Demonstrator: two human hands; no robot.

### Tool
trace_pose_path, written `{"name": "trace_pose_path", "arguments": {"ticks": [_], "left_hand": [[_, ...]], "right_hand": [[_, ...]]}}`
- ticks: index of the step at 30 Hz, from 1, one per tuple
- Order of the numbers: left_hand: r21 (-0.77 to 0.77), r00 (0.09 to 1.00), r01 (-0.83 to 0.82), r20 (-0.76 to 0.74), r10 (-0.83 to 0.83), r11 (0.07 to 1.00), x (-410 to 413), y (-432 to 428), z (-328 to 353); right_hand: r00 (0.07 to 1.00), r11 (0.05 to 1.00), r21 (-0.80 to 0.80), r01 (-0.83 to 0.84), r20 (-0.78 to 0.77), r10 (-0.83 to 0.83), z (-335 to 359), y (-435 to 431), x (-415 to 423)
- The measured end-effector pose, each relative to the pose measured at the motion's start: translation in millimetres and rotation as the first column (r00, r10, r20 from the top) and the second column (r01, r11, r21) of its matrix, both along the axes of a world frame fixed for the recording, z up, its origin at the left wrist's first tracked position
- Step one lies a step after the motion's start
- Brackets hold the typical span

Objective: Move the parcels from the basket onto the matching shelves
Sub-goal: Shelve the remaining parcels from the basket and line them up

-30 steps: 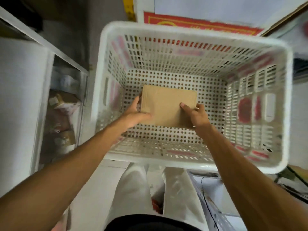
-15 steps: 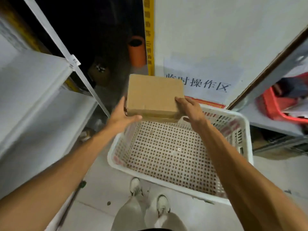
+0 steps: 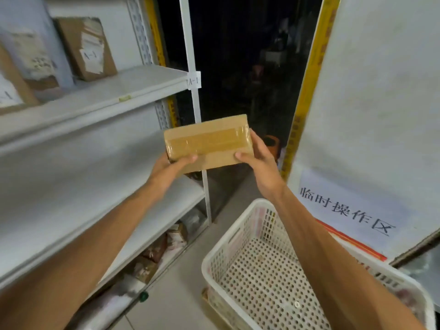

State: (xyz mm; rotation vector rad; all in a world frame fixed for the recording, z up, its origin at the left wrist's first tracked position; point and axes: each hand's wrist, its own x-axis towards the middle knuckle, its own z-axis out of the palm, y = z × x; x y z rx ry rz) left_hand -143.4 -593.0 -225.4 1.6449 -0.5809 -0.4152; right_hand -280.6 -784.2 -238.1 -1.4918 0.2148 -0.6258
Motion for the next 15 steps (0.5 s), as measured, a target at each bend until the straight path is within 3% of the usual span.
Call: {"name": "trace_pose_path", "arguments": {"ticks": [4, 8, 13, 15], "left_hand": [[0.078, 0.986, 0.015, 0.161, -0.028, 0.997, 32.4, 45.7, 7.7], [0.104, 0.949, -0.163, 0.287, 0.128, 0.981, 67.5, 79.4, 14.3], [-0.198, 0.902, -0.066, 0.406, 0.144, 0.978, 100.0, 113.2, 48.4], [-0.275, 0.902, -0.107, 0.378, 0.210, 0.956, 107.5, 122.3, 61.0]], "right_hand": [[0.997, 0.999, -0.007, -0.035, 0.064, 0.035, 28.6, 26.2, 43.0], [0.998, 0.999, -0.048, 0.008, 0.061, -0.005, 52.5, 56.5, 76.9], [0.999, 0.993, -0.114, 0.009, 0.033, -0.005, 65.9, 86.2, 110.2], [0.999, 0.995, -0.100, -0.014, 0.050, 0.019, 69.5, 98.7, 122.9]]}}
